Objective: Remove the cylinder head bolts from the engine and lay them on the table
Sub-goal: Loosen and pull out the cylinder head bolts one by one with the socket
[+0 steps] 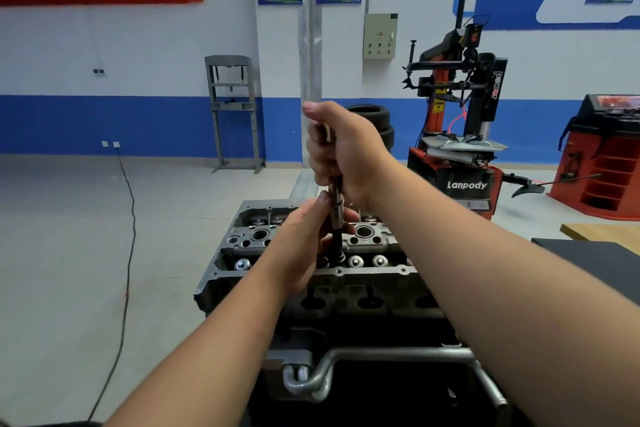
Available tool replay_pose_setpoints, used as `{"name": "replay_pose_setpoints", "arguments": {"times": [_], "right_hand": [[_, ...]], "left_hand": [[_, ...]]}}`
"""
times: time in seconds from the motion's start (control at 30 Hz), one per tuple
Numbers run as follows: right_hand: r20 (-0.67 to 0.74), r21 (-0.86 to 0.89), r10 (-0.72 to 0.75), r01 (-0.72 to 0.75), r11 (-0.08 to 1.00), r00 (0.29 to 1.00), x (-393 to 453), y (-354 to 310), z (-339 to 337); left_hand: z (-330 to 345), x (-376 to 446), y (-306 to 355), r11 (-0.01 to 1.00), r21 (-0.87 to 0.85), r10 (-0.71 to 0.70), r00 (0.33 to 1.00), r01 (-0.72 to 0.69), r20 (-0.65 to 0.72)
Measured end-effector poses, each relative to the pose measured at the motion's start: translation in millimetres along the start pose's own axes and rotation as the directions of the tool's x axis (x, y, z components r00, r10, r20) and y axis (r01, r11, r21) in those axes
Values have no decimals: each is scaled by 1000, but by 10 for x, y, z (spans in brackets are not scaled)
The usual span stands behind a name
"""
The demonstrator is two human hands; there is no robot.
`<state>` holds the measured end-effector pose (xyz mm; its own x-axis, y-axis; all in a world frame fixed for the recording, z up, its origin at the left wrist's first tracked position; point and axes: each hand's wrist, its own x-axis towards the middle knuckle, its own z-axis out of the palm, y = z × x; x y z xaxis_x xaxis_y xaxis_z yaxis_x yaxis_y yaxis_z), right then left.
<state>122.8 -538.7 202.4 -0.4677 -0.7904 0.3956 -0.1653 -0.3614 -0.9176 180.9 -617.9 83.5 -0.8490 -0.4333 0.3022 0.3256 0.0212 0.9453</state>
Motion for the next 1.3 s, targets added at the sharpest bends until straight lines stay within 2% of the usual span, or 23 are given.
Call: {"name": "replay_pose_setpoints", "arguments": {"times": [0.07,0.13,0.17,0.23,0.3,0.37,0.43,0.5,0.53,0.57,0.63,0.77,0.93,1.03,1.17,1.23,1.3], "right_hand": [[24,46,7,-9,999,1000,-16,-9,-36],[-9,87,20,-19,996,1000,-62,9,-29],[-56,94,21,-16,995,998,-87,8,3],[-240,57,-10,24,998,971,-108,3,96],[-439,-52,-38,17,998,898,-116,-2,183],[-503,-57,-37,10,998,863,-106,20,220],[-425,-12,-62,63,998,903,-83,54,182],[-179,45,-33,42,998,983,-50,37,77],[-36,46,10,-8,999,999,-26,-1,8],[73,39,46,-49,998,996,2,-30,-58],[161,56,62,-72,996,985,30,-45,-140],[145,105,-7,-9,994,989,10,32,-112],[70,132,-19,9,991,997,-19,49,-94],[-58,111,-62,68,992,996,-65,83,-37],[-161,-54,-144,137,989,976,-124,153,27],[-144,-243,-202,163,956,969,-209,264,16],[-94,-466,-264,192,864,960,-312,392,-50]], "left_hand": [[2,-6,5,1000,14,5,1000,-5,11],[-6,-2,-7,1000,10,22,1000,-22,1],[-13,0,-14,1000,7,30,1000,-30,-5],[-12,9,-24,999,18,49,999,-49,-9],[23,25,-25,997,37,75,997,-74,-27],[65,42,-16,995,39,94,992,-91,-83],[87,56,-25,994,29,104,983,-101,-152],[81,48,-30,995,50,99,972,-91,-213],[67,41,-33,996,50,89,971,-80,-220],[44,39,-44,997,28,73,978,-69,-198],[-2,34,-49,999,-34,37,994,-41,-107],[4,6,-31,998,46,39,999,-39,-8],[46,-2,-11,997,26,76,995,-75,-59],[47,-2,-17,996,17,83,994,-82,-76],[67,17,2,997,-11,73,991,-74,-115],[68,33,-8,996,-35,72,985,-79,-160],[69,45,-18,996,-37,70,984,-77,-166]]}}
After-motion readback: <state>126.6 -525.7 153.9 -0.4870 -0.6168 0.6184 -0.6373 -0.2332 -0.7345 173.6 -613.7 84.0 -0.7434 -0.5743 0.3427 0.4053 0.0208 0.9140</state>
